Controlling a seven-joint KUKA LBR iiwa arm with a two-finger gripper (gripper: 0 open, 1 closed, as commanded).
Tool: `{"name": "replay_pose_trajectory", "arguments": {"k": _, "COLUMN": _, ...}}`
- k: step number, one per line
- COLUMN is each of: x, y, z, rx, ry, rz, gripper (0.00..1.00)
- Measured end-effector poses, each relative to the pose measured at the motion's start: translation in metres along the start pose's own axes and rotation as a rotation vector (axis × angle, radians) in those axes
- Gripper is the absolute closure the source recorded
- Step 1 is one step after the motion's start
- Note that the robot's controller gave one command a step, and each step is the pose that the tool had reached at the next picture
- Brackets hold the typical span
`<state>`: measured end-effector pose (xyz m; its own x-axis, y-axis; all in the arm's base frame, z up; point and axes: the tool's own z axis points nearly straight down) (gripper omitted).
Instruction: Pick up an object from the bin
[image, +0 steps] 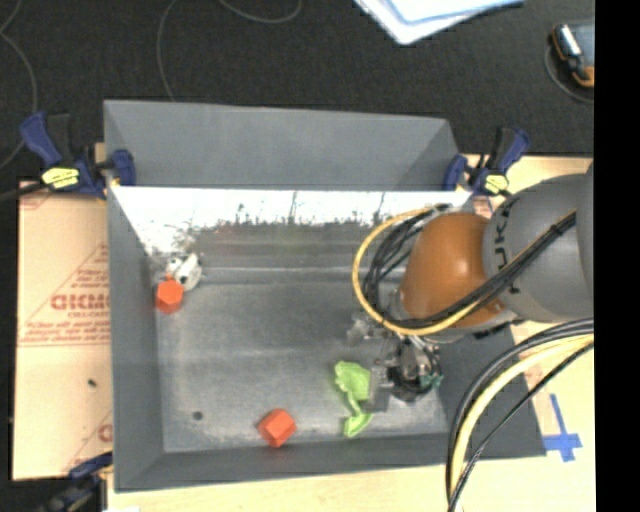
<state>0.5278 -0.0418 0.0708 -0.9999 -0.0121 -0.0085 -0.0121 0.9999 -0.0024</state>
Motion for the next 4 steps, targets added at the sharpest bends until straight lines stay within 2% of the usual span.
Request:
{"name": "replay_pose_trajectory", "arguments": {"k": 1, "x": 0.008, "y": -0.002, "z": 0.0, "rx": -0.002, "ry": 0.005, "rz": 0.062, "gripper": 0.0}}
{"name": "replay_pose_trajectory", "arguments": {"k": 2, "x": 0.02, "y": -0.017, "z": -0.001, "rx": 0.0, "ry": 0.004, "rz": -0.05, "gripper": 0.0}}
{"name": "replay_pose_trajectory", "arguments": {"k": 3, "x": 0.014, "y": -0.021, "z": -0.001, "rx": -0.002, "ry": -0.003, "rz": 0.083, "gripper": 1.0}}
{"name": "replay_pose_trajectory", "arguments": {"k": 4, "x": 0.014, "y": -0.021, "z": -0.001, "rx": -0.002, "ry": -0.003, "rz": 0.083, "gripper": 1.0}}
